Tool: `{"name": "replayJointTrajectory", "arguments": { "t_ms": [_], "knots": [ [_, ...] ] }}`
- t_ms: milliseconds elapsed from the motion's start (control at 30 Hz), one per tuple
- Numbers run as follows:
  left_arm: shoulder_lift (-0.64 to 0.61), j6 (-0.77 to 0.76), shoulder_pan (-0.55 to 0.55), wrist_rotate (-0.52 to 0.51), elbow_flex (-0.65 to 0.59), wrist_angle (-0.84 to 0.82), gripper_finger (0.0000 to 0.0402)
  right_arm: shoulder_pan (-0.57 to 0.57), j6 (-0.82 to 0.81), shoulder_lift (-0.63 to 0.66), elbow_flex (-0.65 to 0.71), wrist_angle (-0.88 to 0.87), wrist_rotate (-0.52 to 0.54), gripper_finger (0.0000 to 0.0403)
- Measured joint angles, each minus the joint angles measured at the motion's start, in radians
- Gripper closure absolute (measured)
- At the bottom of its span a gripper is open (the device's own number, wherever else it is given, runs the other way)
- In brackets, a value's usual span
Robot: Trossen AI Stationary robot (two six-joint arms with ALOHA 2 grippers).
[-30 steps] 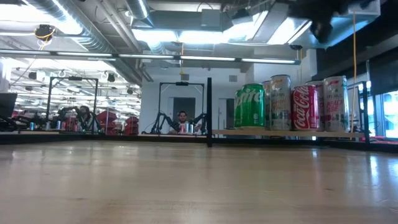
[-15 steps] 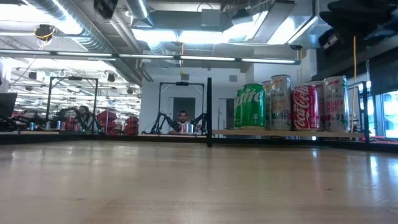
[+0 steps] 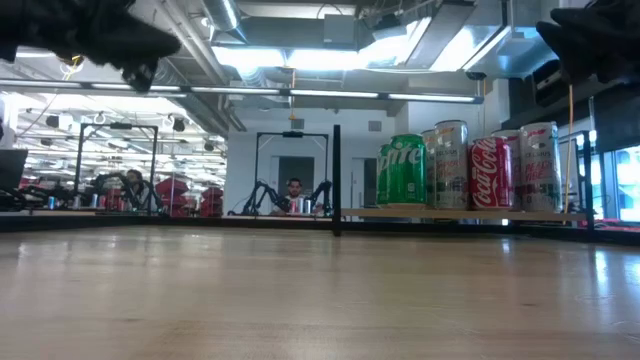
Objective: Place canned beverage on shelf
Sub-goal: Return to Home Position
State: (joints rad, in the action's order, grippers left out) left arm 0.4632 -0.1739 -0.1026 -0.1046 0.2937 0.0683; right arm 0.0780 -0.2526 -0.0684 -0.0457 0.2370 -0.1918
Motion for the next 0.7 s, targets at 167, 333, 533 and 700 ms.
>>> {"name": "replayJointTrajectory", "arguments": {
  "t_ms": [167, 333, 533, 700],
  "knots": [
    [-0.121, -0.035, 0.027, 0.027, -0.107, 0.023, 0.0382, 0.000, -0.001, 0.062, 0.038, -0.034, 0.089, 0.0345],
    [-0.250, -0.062, 0.050, 0.091, -0.202, 0.051, 0.0382, 0.000, -0.002, 0.066, 0.038, -0.061, 0.220, 0.0345],
    [-0.446, -0.109, 0.072, 0.150, -0.286, -0.013, 0.0382, 0.000, -0.008, 0.066, 0.038, -0.063, 0.235, 0.0345],
    [-0.461, -0.105, 0.073, 0.070, -0.286, -0.051, 0.0382, 0.000, -0.081, 0.066, 0.038, -0.104, 0.286, 0.0345]
  ]
}}
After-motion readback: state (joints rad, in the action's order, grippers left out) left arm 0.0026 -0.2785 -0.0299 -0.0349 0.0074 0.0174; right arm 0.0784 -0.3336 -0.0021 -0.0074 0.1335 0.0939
